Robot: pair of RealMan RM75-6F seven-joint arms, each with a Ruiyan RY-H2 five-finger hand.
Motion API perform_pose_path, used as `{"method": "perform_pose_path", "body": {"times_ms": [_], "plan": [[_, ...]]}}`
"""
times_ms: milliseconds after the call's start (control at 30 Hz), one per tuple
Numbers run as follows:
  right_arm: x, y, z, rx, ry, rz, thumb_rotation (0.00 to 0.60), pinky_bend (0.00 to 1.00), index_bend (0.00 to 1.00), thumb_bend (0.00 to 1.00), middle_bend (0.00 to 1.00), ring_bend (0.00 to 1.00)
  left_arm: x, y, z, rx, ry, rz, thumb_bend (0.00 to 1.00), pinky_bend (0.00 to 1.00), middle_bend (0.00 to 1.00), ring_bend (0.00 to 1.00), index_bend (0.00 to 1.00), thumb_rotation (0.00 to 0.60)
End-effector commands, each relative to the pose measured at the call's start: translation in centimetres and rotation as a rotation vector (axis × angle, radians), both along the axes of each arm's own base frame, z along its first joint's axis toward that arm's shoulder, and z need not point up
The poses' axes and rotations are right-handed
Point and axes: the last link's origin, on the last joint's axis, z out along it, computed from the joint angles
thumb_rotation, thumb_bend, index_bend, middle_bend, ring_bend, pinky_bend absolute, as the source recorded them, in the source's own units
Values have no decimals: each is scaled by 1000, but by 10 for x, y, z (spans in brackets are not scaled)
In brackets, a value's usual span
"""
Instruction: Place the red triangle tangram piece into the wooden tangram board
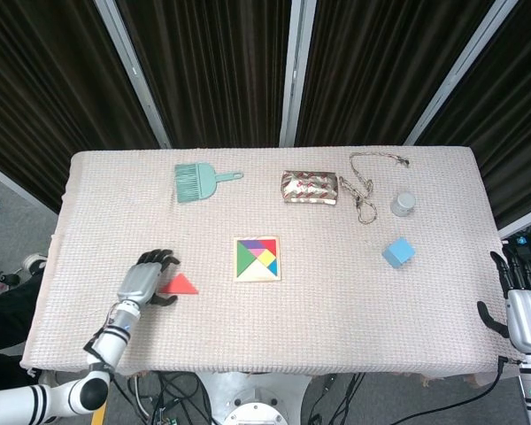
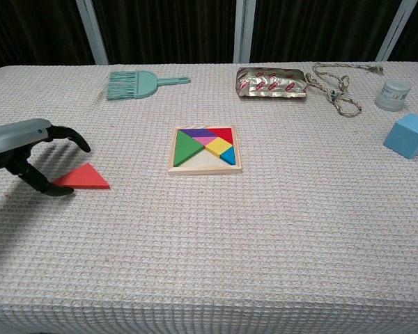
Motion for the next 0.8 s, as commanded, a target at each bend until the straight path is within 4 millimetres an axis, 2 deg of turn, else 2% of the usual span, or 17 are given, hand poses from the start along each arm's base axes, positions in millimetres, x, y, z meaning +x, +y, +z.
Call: {"method": "perform_pose_path", "body": {"times_ms": [33, 800], "plan": [[0, 0, 0, 1, 0, -1, 600, 0, 0, 247, 0, 0, 1, 1, -1, 0, -1, 1, 219, 1, 80, 0, 246, 600], [-2, 0, 1, -4, -2, -7, 600, 0, 0, 248, 0, 0, 1, 2, -4, 3, -3, 8, 258, 1, 87, 0, 338, 600]]}}
